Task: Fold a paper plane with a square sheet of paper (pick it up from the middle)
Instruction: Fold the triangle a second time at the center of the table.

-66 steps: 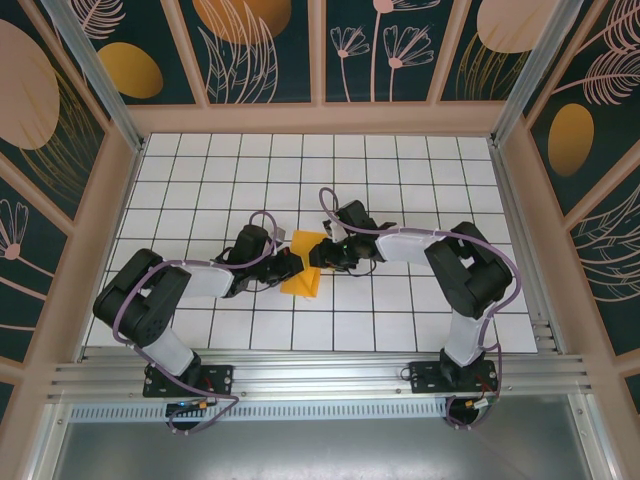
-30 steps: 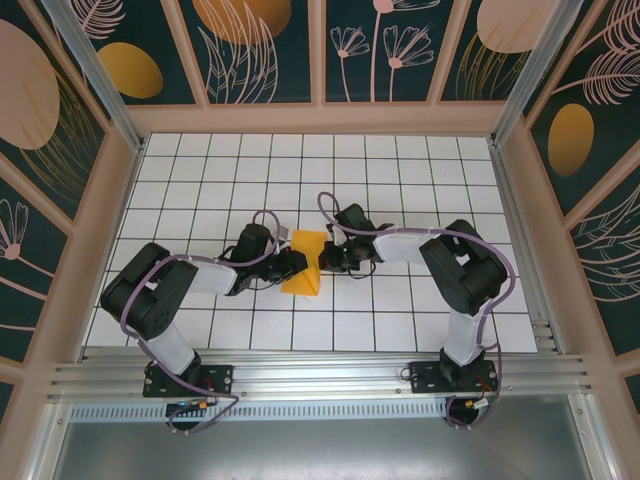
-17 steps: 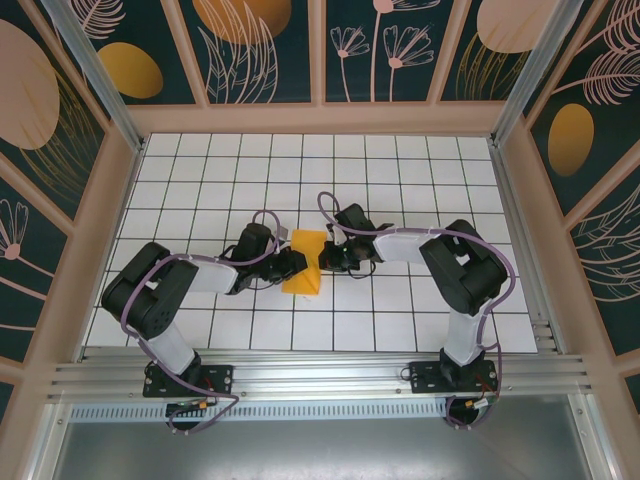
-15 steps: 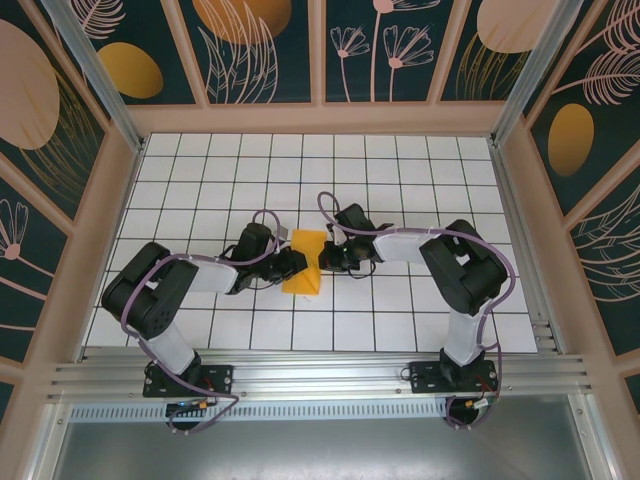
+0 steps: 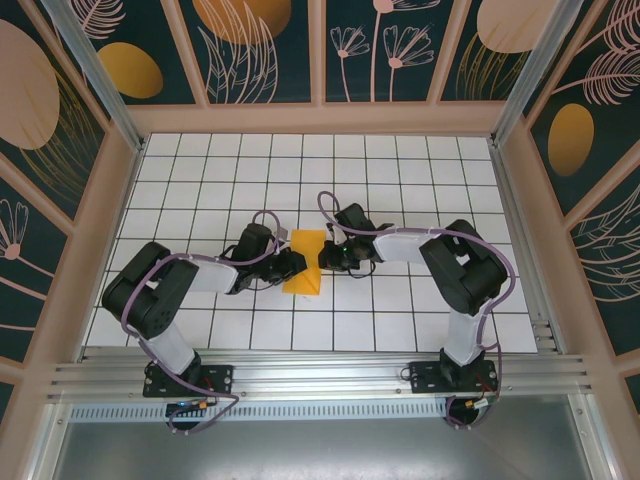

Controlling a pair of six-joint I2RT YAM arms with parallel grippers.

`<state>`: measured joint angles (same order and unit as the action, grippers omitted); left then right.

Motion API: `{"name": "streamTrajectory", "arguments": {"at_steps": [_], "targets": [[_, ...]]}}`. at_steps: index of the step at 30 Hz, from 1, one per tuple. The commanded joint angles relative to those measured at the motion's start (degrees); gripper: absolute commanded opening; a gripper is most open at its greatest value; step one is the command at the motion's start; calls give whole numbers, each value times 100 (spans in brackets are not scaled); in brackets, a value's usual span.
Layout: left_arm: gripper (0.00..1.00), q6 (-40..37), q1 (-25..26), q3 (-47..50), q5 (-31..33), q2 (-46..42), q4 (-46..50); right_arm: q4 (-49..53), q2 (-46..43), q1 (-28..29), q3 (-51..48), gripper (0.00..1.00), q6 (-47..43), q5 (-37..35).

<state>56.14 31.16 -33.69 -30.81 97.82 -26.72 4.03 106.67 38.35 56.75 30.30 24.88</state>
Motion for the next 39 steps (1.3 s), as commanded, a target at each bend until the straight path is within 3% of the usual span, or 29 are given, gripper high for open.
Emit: {"name": "streamTrajectory", "arguments": {"at_steps": [1, 39], "targets": [[16, -136, 31, -120, 50, 191, 148, -189, -163, -12, 139, 6, -42, -95], [16, -249, 31, -331, 144, 315, 526, 66, -223, -3, 23, 7, -7, -610]]}}
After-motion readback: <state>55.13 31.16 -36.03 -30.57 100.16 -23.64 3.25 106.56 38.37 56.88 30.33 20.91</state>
